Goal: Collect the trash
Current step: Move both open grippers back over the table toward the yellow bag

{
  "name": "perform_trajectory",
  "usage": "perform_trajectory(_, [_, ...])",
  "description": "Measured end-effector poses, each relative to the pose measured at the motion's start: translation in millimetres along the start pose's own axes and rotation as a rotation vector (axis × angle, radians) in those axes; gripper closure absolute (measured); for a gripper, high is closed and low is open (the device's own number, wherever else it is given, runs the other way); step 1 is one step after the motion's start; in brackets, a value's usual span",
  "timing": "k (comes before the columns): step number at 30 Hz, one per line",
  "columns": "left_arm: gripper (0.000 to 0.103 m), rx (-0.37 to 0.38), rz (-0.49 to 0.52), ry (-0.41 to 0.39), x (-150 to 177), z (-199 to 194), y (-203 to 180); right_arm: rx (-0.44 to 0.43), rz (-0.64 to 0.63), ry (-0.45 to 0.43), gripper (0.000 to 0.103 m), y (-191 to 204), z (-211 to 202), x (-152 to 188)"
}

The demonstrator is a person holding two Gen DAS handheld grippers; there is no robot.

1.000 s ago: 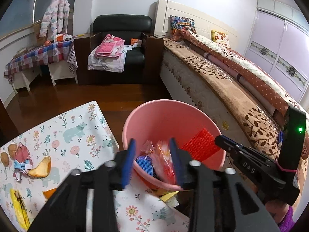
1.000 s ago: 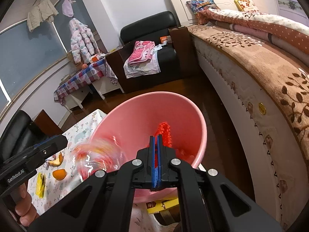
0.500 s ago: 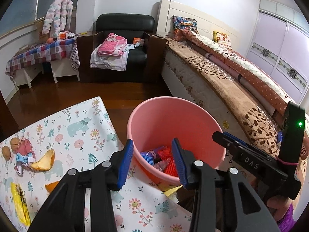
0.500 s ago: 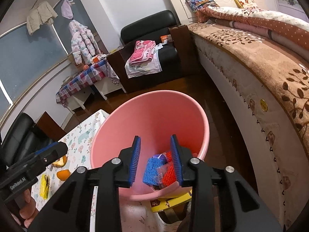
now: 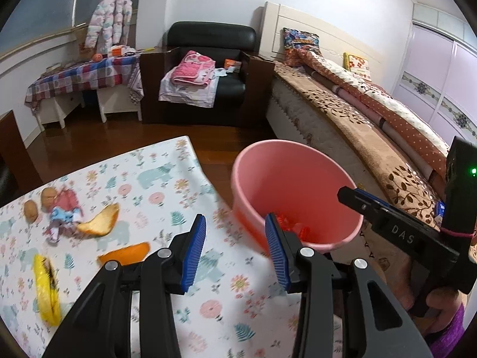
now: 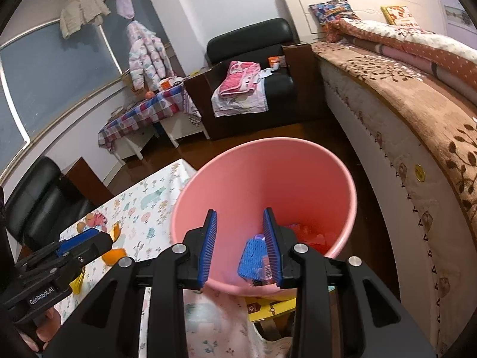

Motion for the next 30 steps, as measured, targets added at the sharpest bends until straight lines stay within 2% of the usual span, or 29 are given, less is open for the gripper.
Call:
perform_trajectory(9, [0.062, -0.058, -0.055, -0.015, 25, -26, 37, -0.033, -0.058, 0.025, 0.070, 29, 0, 9])
perform_trajectory(22, [0.062, -0.225, -0.205, -0.017, 73, -64, 126, -0.090, -0.143, 0.068, 0.070, 71, 7, 27])
perform_trajectory(30, [0.062, -0.300, -0.295, 0.003, 92, -67, 170, -0.128, -0.212, 0.107, 0.070, 96, 14, 39])
Point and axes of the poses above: each gripper's, at about its wrist camera, not at the fingertips, and z roughly the way its jaws point, y to its left, x to its underside, the point moved 1 cm from there along z, roughly the way its jaws point, and after that the axes turned 6 degrees about y, right-handed, at the moved point
